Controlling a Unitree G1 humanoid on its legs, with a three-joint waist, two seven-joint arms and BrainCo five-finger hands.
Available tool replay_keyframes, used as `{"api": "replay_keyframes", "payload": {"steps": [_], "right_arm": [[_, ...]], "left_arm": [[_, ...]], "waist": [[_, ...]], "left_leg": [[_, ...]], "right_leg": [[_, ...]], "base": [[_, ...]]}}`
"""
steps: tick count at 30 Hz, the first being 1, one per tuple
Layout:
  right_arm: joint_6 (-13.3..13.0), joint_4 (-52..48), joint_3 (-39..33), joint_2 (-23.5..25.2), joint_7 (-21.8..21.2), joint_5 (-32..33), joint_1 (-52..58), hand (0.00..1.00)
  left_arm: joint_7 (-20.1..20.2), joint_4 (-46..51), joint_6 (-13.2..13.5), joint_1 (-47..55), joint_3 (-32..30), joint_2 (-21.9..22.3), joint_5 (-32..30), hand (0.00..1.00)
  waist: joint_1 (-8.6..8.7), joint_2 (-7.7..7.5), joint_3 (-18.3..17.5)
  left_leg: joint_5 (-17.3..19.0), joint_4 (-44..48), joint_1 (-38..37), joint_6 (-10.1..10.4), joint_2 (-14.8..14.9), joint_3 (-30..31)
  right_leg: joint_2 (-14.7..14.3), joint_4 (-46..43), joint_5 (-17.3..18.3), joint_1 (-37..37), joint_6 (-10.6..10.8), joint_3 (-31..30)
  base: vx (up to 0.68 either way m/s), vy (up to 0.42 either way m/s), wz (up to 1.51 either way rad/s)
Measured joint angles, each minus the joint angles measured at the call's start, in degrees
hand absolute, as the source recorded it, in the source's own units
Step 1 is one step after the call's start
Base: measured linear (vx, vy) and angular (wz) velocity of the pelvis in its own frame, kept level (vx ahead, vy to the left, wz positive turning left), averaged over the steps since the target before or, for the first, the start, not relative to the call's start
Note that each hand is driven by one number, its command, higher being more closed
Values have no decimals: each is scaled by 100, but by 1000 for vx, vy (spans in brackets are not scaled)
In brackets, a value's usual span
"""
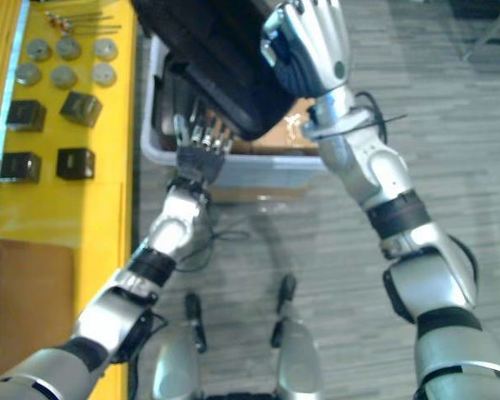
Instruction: Walk over and take plastic housings, then place them on the shelf
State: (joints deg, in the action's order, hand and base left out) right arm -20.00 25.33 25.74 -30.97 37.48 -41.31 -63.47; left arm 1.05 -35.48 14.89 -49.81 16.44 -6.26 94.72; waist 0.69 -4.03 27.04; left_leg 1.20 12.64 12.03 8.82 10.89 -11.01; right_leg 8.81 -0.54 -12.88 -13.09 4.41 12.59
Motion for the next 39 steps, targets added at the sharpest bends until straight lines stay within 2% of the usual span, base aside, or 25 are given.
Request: {"api": "replay_keyframes", "payload": {"steps": [5, 10, 16, 22, 23, 31, 39], "right_arm": [[-76, -13, 98, 106, -33, 0, 99, 100], [-113, -19, 110, 192, -139, 2, 224, 100], [-113, -103, 323, 291, -222, 4, 271, 100], [-114, -257, 301, 301, -95, 27, 365, 100], [-114, -258, 299, 301, -76, 39, 378, 100], [-113, -465, 184, 304, 43, 236, 643, 100], [-269, -846, 222, 314, 142, 232, 953, 100]], "left_arm": [[28, 0, 132, -46, 9, 225, -10, 0], [99, 0, 178, -107, 54, 250, -5, 0], [612, -30, 370, -209, 67, 285, 369, 0], [1179, -33, 385, -190, 47, 269, 668, 0], [1227, -33, 377, -183, 47, 268, 668, 100], [1329, 127, 371, -94, 94, 266, 296, 100], [975, 201, 496, -67, 108, 217, -361, 100]], "waist": [[6, 0, 0], [6, 0, 0], [11, 0, 0], [3, 0, 0], [3, 0, 0], [8, 0, 0], [8, -4, -2]], "left_leg": [[0, 5, -1, 0, 2, -18], [0, 0, 0, 0, 1, -19], [2, -1, -1, -3, 1, -21], [3, 1, -7, -4, 0, -14], [3, 1, -7, -4, 0, -14], [3, -5, -15, -4, 0, -13], [18, -11, -106, -15, -7, -16]], "right_leg": [[-1, 16, -19, 0, -5, -11], [-1, 17, -22, 0, -6, -11], [-1, 22, -22, 4, -6, -12], [0, 29, -22, 22, -6, -9], [0, 29, -22, 23, -6, -9], [1, 31, -22, 32, -6, -8], [7, 61, -20, 126, -4, -9]], "base": [[-5, 4, -1], [0, 0, 0], [0, 0, 0], [-1, 5, 0], [0, 0, 0], [0, 0, 0], [0, 0, 0]]}}
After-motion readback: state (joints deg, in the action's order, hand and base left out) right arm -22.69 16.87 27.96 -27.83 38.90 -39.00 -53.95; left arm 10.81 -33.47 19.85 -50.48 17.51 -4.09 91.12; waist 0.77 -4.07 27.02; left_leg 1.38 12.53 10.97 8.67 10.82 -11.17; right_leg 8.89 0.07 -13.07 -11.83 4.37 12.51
